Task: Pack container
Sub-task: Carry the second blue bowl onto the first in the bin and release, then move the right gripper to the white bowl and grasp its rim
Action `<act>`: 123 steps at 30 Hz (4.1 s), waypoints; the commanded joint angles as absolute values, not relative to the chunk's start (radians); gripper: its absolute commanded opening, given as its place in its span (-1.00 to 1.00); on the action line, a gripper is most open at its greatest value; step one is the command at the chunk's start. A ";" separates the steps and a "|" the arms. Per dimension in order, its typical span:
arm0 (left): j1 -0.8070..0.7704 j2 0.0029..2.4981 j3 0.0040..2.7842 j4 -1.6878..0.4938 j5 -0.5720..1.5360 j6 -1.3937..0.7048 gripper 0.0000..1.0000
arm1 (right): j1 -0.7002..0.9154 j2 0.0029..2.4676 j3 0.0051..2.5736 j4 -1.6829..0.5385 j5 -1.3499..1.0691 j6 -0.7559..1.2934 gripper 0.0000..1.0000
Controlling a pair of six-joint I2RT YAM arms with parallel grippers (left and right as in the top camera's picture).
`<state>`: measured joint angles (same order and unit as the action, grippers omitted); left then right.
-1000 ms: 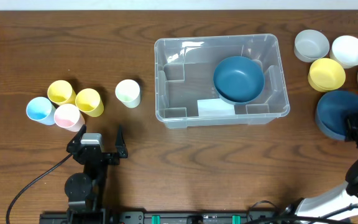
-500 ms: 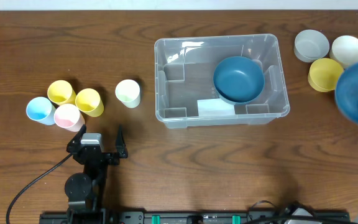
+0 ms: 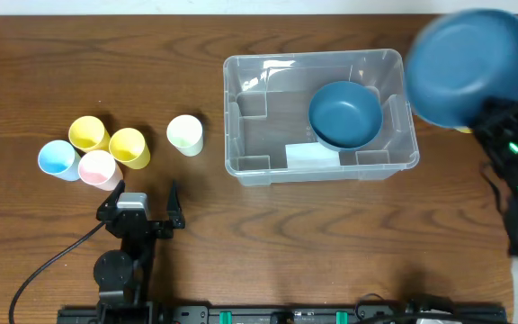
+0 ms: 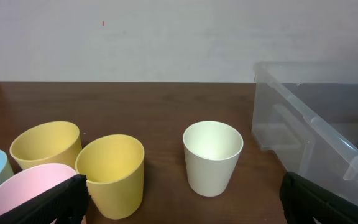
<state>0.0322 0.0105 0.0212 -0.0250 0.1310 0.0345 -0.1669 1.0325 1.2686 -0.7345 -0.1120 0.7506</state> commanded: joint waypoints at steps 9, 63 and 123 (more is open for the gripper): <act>0.038 0.005 0.004 -0.059 0.146 0.049 0.96 | 0.047 1.529 1.480 -0.880 -0.026 0.619 -0.97; 0.038 0.005 0.004 -0.059 0.146 0.049 0.96 | -0.350 1.851 2.001 -1.313 0.284 0.687 0.99; 0.038 0.005 0.004 -0.059 0.146 0.049 0.96 | -0.746 2.303 1.867 -0.903 0.140 0.886 0.59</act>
<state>0.0322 0.0105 0.0216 -0.0250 0.1310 0.0345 -0.7311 2.2864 1.8679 -0.8967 0.1219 0.8818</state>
